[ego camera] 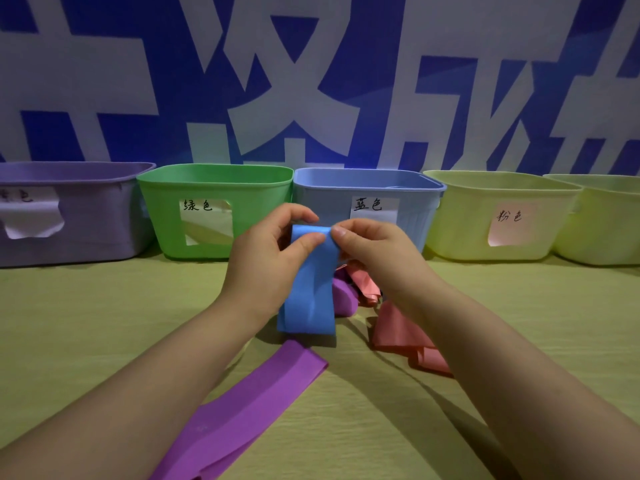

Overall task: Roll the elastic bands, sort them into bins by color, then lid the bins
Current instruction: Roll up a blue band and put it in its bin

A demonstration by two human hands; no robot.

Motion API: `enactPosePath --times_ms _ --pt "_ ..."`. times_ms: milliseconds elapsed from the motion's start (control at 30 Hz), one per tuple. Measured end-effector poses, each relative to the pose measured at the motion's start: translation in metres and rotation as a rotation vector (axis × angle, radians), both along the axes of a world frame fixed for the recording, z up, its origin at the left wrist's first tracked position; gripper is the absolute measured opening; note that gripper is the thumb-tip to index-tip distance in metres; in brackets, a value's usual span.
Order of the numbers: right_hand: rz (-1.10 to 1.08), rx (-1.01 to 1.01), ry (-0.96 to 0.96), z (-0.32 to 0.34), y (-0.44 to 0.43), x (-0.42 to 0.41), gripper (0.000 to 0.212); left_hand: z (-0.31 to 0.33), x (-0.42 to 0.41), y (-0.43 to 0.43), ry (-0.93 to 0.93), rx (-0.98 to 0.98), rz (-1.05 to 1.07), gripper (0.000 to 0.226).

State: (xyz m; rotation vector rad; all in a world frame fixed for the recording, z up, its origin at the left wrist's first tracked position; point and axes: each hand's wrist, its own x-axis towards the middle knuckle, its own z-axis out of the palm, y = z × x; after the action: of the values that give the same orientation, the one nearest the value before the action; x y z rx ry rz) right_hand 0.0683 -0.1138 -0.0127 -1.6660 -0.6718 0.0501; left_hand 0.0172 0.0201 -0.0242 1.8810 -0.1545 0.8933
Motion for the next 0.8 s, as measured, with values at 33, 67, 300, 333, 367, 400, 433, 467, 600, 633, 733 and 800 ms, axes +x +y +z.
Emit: enactPosePath --times_ms 33,67,300,333,367,400,433,467,600,633,733,800 --pt "0.005 -0.02 -0.003 0.0007 -0.0006 -0.0003 0.02 0.0003 -0.0004 -0.0004 -0.007 0.002 0.005 0.009" --pt "0.012 -0.032 -0.005 0.001 -0.0014 0.0002 0.022 0.0004 -0.0005 -0.0006 -0.011 0.011 0.01 0.007" --pt "0.022 0.037 -0.063 0.0001 -0.002 -0.0001 0.014 0.0012 -0.0002 -0.0004 -0.004 -0.02 0.002 0.008" --pt "0.014 0.048 -0.072 0.0 -0.0016 0.0004 0.015 0.0011 0.0003 -0.0004 0.0 -0.027 -0.01 0.008" --pt "0.001 0.051 -0.076 0.0007 -0.0015 -0.0001 0.015 0.0011 0.0005 -0.0005 0.004 -0.029 -0.027 0.008" --pt "-0.013 0.047 -0.084 0.0006 -0.0016 0.0004 0.014 0.0008 0.0007 -0.0008 0.009 -0.026 -0.043 0.008" --pt "-0.029 0.042 -0.087 0.0005 -0.002 0.0008 0.013 0.0003 0.0009 -0.0009 0.015 -0.02 -0.053 0.008" --pt "-0.039 0.034 -0.093 -0.0002 -0.0024 0.0015 0.012 -0.0004 0.0012 -0.0006 0.019 -0.014 -0.052 0.01" --pt "-0.053 -0.037 -0.108 -0.0012 -0.0013 0.0023 0.015 -0.0013 0.0025 0.0018 0.016 0.013 -0.007 0.008" --pt "-0.054 -0.048 -0.103 -0.0015 -0.001 0.0025 0.017 -0.0008 0.0027 0.0019 0.017 0.012 -0.003 0.007" --pt "-0.046 -0.066 -0.081 -0.0011 -0.0022 0.0019 0.028 -0.0005 0.0029 0.0016 0.015 0.008 0.001 0.006" --pt "-0.043 -0.075 -0.104 -0.0013 -0.003 0.0013 0.029 -0.0002 0.0025 0.0016 0.014 0.014 0.009 0.008"
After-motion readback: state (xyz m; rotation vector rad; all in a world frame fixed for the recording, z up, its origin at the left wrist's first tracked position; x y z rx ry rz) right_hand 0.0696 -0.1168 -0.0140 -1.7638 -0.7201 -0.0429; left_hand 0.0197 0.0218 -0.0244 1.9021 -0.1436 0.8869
